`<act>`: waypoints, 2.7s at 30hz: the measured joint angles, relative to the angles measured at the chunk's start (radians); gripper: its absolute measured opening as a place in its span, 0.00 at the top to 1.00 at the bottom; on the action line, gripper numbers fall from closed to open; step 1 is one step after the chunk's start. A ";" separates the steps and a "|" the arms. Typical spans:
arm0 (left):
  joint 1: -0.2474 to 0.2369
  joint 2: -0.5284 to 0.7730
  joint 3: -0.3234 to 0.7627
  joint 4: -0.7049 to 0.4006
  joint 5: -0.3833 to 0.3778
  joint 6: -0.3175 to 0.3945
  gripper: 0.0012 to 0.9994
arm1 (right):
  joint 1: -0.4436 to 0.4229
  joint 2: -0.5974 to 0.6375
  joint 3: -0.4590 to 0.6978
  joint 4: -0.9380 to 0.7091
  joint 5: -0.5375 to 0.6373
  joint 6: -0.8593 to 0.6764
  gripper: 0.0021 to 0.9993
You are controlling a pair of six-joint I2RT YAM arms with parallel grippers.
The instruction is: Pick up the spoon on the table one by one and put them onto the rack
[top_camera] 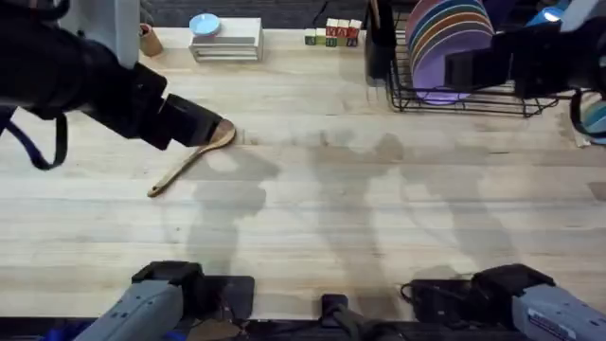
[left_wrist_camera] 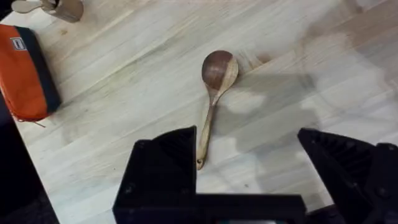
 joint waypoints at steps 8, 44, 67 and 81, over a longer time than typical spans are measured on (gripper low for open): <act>0.000 0.000 0.000 -0.012 -0.004 0.004 0.01 | 0.000 0.000 0.000 0.000 0.000 0.000 0.01; 0.035 0.457 0.001 -0.061 -0.169 0.076 0.00 | 0.000 0.000 0.000 0.000 0.000 0.000 0.01; 0.096 0.640 -0.019 0.026 -0.137 0.078 0.00 | 0.000 0.000 0.000 0.000 0.000 0.000 0.01; 0.114 0.640 -0.212 0.292 -0.137 0.112 0.00 | 0.000 0.000 0.000 0.000 0.000 -0.054 0.01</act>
